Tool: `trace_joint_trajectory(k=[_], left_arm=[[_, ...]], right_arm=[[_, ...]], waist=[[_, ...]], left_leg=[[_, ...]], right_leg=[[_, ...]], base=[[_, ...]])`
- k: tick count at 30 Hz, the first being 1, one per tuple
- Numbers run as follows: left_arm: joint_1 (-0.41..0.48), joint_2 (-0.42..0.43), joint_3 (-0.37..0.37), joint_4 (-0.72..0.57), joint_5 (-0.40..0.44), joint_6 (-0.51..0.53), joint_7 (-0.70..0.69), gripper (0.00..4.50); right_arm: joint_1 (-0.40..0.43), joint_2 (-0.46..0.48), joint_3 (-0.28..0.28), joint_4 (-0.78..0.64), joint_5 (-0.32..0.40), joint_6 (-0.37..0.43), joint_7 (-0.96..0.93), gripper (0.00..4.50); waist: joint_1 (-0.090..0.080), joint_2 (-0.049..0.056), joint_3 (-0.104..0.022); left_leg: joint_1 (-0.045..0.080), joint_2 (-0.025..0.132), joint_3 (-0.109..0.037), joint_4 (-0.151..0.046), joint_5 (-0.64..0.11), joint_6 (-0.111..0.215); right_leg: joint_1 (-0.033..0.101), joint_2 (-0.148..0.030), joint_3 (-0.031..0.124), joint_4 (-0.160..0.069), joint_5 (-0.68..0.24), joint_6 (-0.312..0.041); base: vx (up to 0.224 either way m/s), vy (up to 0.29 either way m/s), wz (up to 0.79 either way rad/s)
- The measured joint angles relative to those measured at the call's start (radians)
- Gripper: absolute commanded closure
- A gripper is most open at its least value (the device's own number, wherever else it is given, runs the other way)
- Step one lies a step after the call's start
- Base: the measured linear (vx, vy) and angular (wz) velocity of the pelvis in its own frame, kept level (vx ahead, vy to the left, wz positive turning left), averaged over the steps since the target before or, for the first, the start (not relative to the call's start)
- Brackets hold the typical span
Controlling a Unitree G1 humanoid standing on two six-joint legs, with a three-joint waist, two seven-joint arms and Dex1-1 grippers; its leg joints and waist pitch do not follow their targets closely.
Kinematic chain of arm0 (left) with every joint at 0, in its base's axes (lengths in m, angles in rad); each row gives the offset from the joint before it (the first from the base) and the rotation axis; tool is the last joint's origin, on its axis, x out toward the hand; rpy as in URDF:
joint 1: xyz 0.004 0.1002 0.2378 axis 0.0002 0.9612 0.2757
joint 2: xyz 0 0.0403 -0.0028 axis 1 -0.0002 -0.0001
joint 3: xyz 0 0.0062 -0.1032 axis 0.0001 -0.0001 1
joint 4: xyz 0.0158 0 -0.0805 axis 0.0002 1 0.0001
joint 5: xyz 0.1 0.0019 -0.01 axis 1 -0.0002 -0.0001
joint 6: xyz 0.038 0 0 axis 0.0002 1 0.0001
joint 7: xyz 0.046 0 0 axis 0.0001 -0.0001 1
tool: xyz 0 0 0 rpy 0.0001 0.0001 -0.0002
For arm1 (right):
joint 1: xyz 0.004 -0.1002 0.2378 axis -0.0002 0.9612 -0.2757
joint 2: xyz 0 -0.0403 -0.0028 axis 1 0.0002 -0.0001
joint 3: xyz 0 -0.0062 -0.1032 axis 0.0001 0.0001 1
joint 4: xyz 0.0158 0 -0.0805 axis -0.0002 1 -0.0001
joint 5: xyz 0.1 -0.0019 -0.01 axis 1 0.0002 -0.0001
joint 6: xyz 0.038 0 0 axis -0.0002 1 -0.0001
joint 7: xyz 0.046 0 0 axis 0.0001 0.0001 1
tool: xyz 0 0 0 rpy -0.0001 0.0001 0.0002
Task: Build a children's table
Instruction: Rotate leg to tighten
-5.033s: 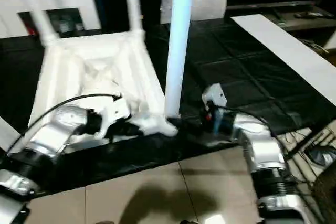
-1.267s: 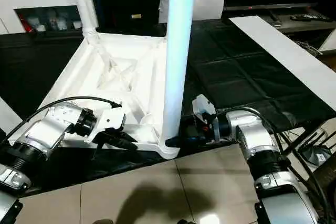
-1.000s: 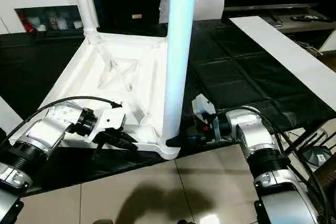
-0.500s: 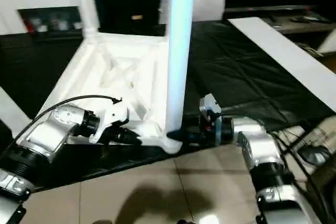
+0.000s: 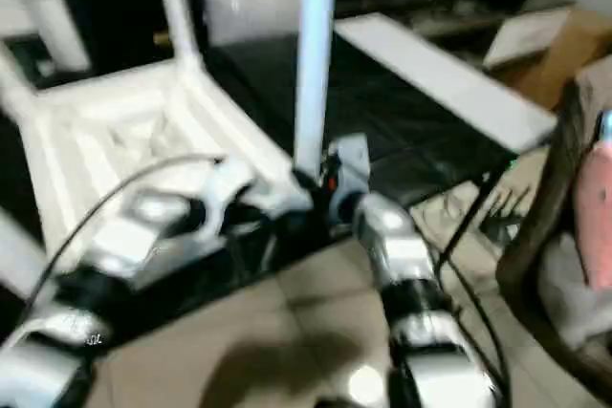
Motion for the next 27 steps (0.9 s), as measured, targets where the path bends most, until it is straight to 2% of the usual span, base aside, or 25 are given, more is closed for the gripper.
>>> trace_joint_trajectory(k=[1,2,3,4,5,6,9,12,16,18,22,25,27], left_arm=[[-0.01,0.002,0.009,0.003,0.0,0.0,0.003,4.5],[-0.016,0.002,0.012,0.005,0.0,0.0,0.005,4.5],[-0.019,0.002,0.013,0.006,0.0,0.0,0.007,4.5],[-0.021,0.001,0.013,0.007,0.0,0.0,0.009,4.5],[-0.024,0.001,0.013,0.007,0.001,-0.001,0.009,4.5],[-0.024,0.002,0.013,0.007,0.002,-0.002,0.01,4.5],[-0.024,0.015,0.012,0.007,0.0,-0.012,0.007,4.5],[-0.019,0.039,0.001,0.0,-0.001,-0.034,-0.022,4.5],[0.004,0.089,-0.007,-0.031,-0.005,-0.07,-0.096,4.5],[0.006,0.108,-0.01,-0.032,-0.009,-0.083,-0.122,4.5],[0.023,0.173,-0.04,-0.042,-0.025,-0.148,-0.228,4.5],[0.046,0.251,-0.064,-0.05,-0.035,-0.243,-0.351,4.5],[0.054,0.282,-0.081,-0.053,-0.039,-0.292,-0.423,4.5]], right_arm=[[-0.013,0.02,-0.018,0.004,0.003,-0.011,-0.013,1.88],[-0.017,0.035,-0.031,0.006,0.007,-0.016,-0.027,1.85],[-0.019,0.039,-0.034,0.007,0.008,-0.021,-0.034,1.76],[-0.02,0.04,-0.034,0.007,0.007,-0.028,-0.035,1.63],[-0.021,0.04,-0.034,0.012,0.007,-0.041,-0.037,1.51],[-0.021,0.041,-0.034,0.018,0.006,-0.051,-0.037,1.43],[-0.016,0.047,-0.028,0.02,0.007,-0.079,-0.028,1.17],[0.036,0.026,-0.019,-0.009,0.017,-0.136,0.044,0.92],[0.129,-0.054,0.013,-0.096,0.049,-0.172,0.23,0.52],[0.142,-0.084,0.022,-0.117,0.054,-0.173,0.29,0.39],[0.142,-0.175,0.058,-0.151,0.067,-0.186,0.457,0.02],[0.131,-0.249,0.062,-0.147,0.075,-0.189,0.572,0.02],[0.114,-0.276,0.085,-0.143,0.075,-0.197,0.641,0.02]], waist=[[0.011,0.007,-0.002],[0.017,0.011,-0.005],[0.019,0.014,-0.006],[0.018,0.016,-0.007],[0.016,0.013,-0.007],[0.016,0.013,-0.006],[0.019,0.013,-0.006],[0.025,0.013,-0.006],[0.033,0.013,-0.006],[0.037,0.013,-0.006],[0.05,0.014,-0.006],[0.073,0.014,-0.006],[0.079,0.014,-0.006]], left_leg=[[-0.022,-0.008,-0.014,-0.005,-0.016,0.032],[-0.03,-0.006,-0.024,-0.014,-0.015,0.034],[-0.032,-0.005,-0.028,-0.03,0.001,0.031],[-0.033,-0.005,-0.028,-0.039,0.024,0.024],[-0.032,-0.011,-0.025,-0.038,0.032,-0.004],[-0.031,-0.015,-0.022,-0.037,0.03,-0.004],[-0.032,-0.015,-0.019,-0.041,0.03,-0.003],[-0.031,-0.013,-0.016,-0.045,0.03,-0.003],[-0.031,-0.01,-0.015,-0.052,0.03,-0.003],[-0.031,-0.01,-0.015,-0.052,0.03,-0.003],[-0.031,-0.01,-0.014,-0.052,0.031,-0.003],[-0.028,-0.009,-0.013,-0.052,0.033,-0.002],[-0.028,-0.009,-0.012,-0.052,0.033,-0.002]], right_leg=[[-0.006,0.0,-0.016,-0.021,0.002,0.003],[-0.006,0.004,-0.027,-0.043,0.005,0.008],[-0.005,0.006,-0.033,-0.062,0.01,0.014],[-0.003,0.006,-0.035,-0.071,0.02,0.017],[-0.005,0.004,-0.024,-0.071,0.046,-0.002],[-0.005,0.002,-0.018,-0.071,0.051,-0.003],[-0.005,0.001,-0.017,-0.08,0.052,-0.002],[-0.004,0.002,-0.017,-0.083,0.056,-0.003],[-0.007,0.006,-0.018,-0.083,0.056,-0.006],[-0.009,0.006,-0.018,-0.081,0.056,-0.007],[-0.009,0.006,-0.017,-0.08,0.056,-0.008],[-0.007,0.006,-0.017,-0.081,0.056,-0.008],[-0.005,0.005,-0.017,-0.081,0.056,-0.008]], base=[[0.06,-0.013,-0.07],[0.088,0.013,-0.38],[0.0,0.0,0.0],[0.018,0.056,-0.1],[-0.001,0.051,0.02],[0.002,0.074,0.01],[0.0,0.0,0.0],[0.0,0.0,0.0],[0.0,0.0,0.0],[0.0,0.0,0.0],[0.0,0.0,0.0],[0.0,0.0,0.0],[0.0,0.0,0.0]])
